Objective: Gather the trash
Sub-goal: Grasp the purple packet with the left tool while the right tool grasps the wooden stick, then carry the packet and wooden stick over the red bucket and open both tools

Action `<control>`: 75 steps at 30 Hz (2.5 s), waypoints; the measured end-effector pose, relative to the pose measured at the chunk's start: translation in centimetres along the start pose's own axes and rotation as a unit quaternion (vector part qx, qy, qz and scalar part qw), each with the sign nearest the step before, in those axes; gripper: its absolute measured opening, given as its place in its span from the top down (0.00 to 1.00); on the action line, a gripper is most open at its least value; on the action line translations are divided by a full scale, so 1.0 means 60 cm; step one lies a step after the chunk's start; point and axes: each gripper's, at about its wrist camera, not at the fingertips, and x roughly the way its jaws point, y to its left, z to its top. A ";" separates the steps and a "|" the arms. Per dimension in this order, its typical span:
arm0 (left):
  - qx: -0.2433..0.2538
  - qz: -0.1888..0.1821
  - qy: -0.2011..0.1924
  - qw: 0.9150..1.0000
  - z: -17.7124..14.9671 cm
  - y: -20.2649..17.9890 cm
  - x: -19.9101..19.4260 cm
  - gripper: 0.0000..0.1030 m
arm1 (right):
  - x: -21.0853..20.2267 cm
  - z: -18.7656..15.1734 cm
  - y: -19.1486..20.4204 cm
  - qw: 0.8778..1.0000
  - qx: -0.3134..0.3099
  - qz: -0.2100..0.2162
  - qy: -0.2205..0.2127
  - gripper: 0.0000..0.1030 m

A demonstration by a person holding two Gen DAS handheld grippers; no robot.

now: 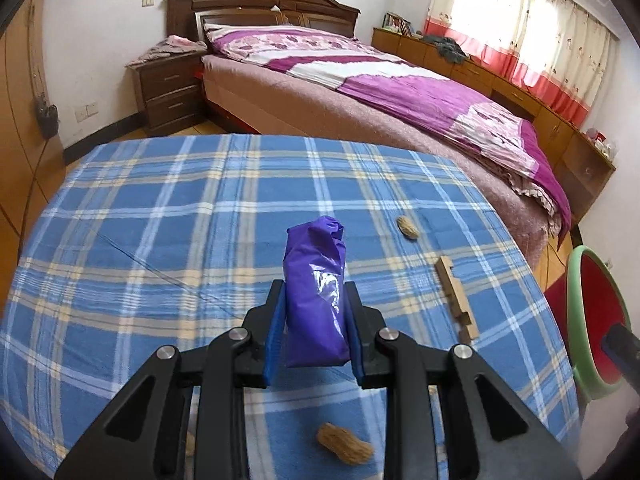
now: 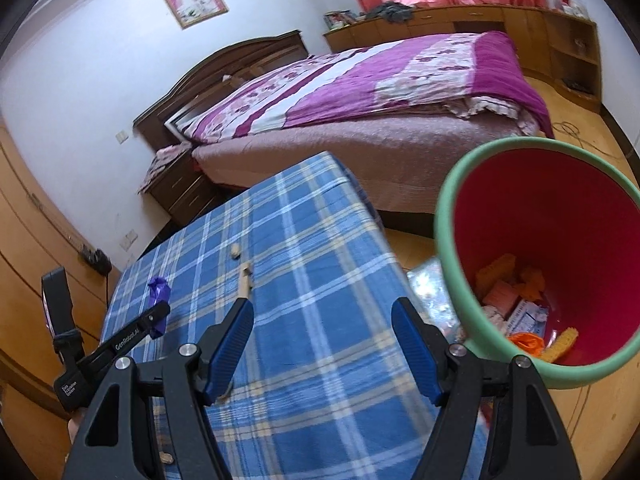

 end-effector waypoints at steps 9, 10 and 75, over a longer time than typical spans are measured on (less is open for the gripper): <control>-0.007 -0.010 -0.009 1.000 -0.008 0.003 0.007 0.73 | 0.070 -0.010 0.068 0.998 -0.059 0.010 0.034 0.37; -0.007 -0.013 -0.009 1.000 -0.010 0.003 0.008 0.73 | 0.078 -0.010 0.073 0.997 -0.064 0.011 0.038 0.39; 0.015 -0.109 -0.036 0.993 -0.016 -0.085 -0.129 0.73 | -0.108 -0.015 0.002 0.997 -0.005 0.043 -0.070 0.88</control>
